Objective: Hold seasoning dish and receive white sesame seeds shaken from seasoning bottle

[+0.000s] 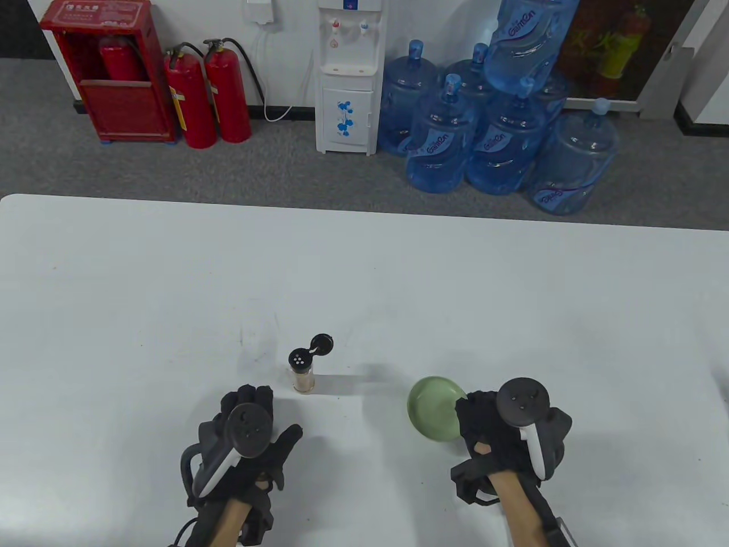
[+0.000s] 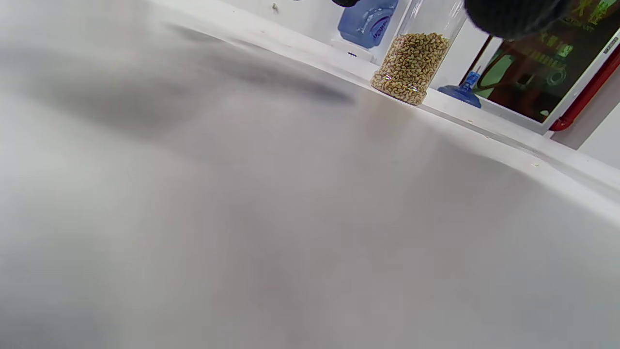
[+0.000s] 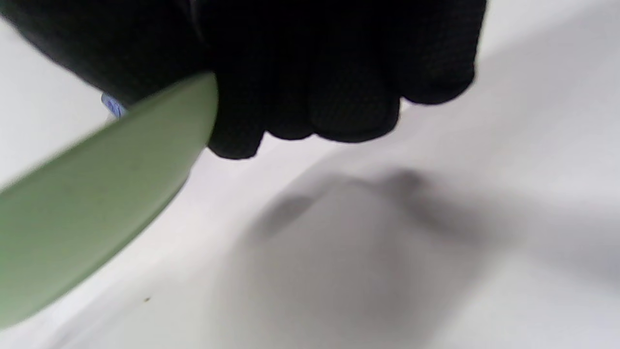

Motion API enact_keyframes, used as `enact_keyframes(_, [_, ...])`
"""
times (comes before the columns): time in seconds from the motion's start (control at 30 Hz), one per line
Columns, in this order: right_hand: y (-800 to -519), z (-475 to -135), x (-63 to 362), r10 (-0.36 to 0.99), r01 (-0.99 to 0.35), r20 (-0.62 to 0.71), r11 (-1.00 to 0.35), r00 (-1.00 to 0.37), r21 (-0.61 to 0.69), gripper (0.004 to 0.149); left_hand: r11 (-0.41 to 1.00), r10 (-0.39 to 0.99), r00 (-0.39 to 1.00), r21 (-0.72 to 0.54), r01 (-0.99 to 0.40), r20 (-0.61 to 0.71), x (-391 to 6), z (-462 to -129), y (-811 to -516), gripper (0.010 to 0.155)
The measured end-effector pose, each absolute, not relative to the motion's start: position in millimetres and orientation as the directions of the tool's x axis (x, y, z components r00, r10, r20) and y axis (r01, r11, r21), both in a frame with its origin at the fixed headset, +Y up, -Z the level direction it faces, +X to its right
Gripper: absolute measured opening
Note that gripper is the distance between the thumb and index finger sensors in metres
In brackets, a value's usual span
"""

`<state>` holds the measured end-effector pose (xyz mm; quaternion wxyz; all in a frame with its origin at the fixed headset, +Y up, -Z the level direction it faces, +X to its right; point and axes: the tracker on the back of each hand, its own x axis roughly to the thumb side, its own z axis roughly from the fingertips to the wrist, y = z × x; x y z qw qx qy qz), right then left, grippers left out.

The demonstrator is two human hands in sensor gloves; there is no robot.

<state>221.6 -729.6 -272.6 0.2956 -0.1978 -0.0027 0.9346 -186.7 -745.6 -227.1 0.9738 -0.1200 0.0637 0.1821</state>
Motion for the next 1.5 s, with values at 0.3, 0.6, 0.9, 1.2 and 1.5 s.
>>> enact_keyframes(0.3, [-730.6,-269.2,231.6,0.562,-0.543,-0.378,-0.823,-0.736,-0.168,0.038,0.863,0.436,0.879,-0.188,-0.469,-0.193,-186.0,-227.3,-748.4,0.090])
enact_keyframes(0.6, [-725.6,-272.1,235.6,0.546,-0.522,-0.360,-0.836,-0.756,-0.172,0.038,0.858,0.440,0.857,-0.158,-0.489,-0.267,-170.9,-272.1,-748.8,0.098])
enact_keyframes(0.9, [-725.3,-271.3,233.1,0.557,-0.531,-0.351,-0.829,-0.753,-0.176,0.038,0.801,0.515,0.774,-0.114,-0.588,-0.368,-165.7,-298.6,-752.1,0.073])
enact_keyframes(1.2, [-728.9,-266.9,213.9,0.538,-0.528,-0.299,-0.841,-0.788,-0.122,0.038,0.775,0.621,0.755,0.019,-0.632,-0.210,-167.8,-278.2,-738.9,0.068])
enact_keyframes(1.5, [-741.5,-261.3,185.3,0.560,-0.572,-0.282,-0.819,-0.779,-0.047,0.038,0.864,0.391,0.920,0.341,-0.369,0.005,-151.1,-226.0,-707.2,0.069])
